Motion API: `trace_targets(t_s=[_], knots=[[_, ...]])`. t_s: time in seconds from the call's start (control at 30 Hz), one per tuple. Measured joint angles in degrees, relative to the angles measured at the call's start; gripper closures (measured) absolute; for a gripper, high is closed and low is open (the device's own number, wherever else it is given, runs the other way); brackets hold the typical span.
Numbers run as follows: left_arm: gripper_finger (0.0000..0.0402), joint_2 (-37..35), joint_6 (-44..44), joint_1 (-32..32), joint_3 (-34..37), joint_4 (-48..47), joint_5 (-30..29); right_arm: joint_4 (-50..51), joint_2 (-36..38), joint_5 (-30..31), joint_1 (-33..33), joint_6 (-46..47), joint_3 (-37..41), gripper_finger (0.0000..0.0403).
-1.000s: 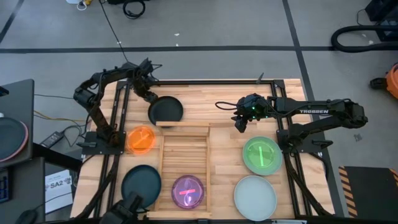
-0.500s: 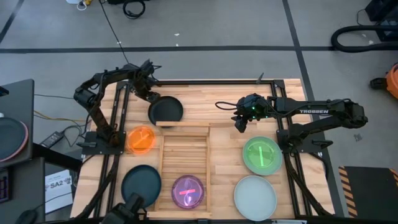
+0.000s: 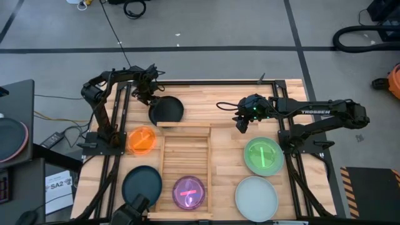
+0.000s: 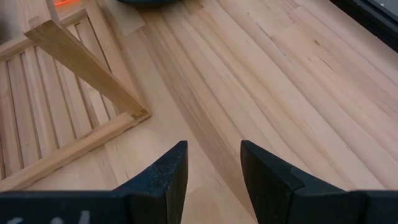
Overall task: Place and stack plates onto a shelf
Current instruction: Put the top big black plate on the shelf
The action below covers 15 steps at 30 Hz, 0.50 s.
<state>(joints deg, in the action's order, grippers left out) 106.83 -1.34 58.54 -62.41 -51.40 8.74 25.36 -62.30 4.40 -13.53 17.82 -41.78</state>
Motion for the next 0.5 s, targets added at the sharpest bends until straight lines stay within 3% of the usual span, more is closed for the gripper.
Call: trace_targets(t_s=[0.5], knots=[[0.0272, 0.3, 0.4, 0.0, 0.1, 0.0, -0.4, 0.0, 0.0, 0.0, 0.0, 0.0, 0.0, 0.0249]])
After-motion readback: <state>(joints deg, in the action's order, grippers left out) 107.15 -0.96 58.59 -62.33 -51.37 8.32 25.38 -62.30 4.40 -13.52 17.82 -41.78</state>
